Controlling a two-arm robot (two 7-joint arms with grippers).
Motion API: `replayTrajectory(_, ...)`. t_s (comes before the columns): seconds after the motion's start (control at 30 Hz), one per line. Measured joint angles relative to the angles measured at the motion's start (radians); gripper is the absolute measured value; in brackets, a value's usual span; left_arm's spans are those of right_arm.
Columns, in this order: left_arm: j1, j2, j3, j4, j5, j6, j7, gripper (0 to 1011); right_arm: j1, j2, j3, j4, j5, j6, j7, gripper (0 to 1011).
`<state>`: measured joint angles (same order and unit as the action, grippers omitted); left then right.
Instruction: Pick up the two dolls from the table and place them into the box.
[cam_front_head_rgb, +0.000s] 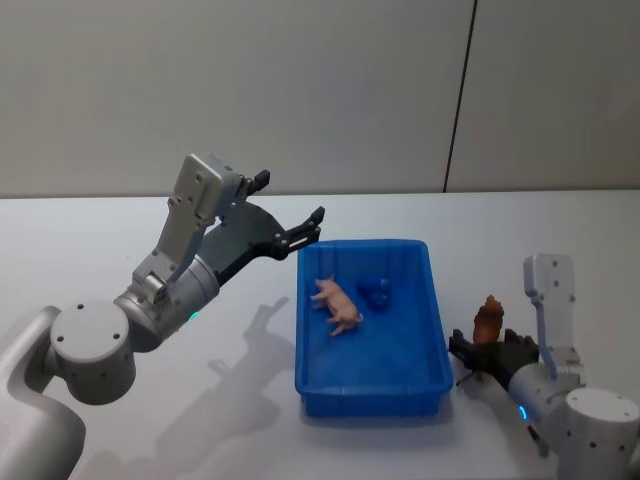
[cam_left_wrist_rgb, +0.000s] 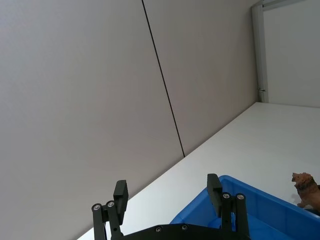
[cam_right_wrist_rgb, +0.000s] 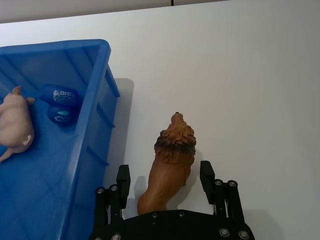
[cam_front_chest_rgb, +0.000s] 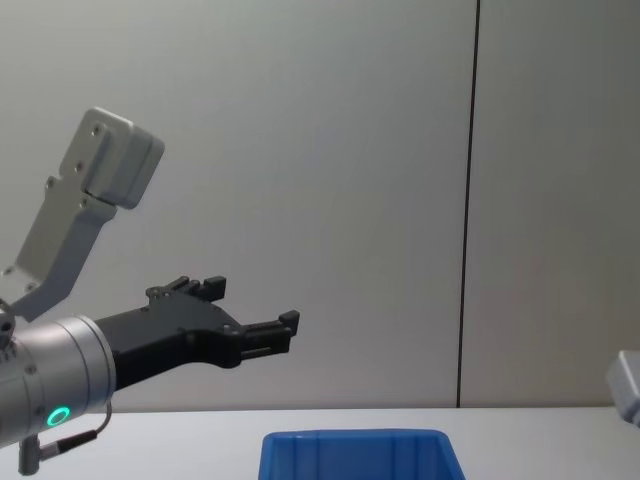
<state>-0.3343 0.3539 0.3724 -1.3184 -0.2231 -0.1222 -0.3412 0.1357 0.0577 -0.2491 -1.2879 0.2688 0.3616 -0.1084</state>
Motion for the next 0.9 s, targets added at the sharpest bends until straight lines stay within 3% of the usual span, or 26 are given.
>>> replayTrajectory(0.5, 0.000, 0.000, 0.000, 0.000, 0.000, 0.000, 0.000, 1001, 0.010, -0.002, 0.011, -0.007, -0.004, 0.048, -0.018, 430)
replayTrajectory(0.9, 0.000, 0.000, 0.000, 0.000, 0.000, 0.000, 0.000, 1001, 0.016, -0.004, 0.020, -0.004, 0.005, 0.067, -0.015, 407)
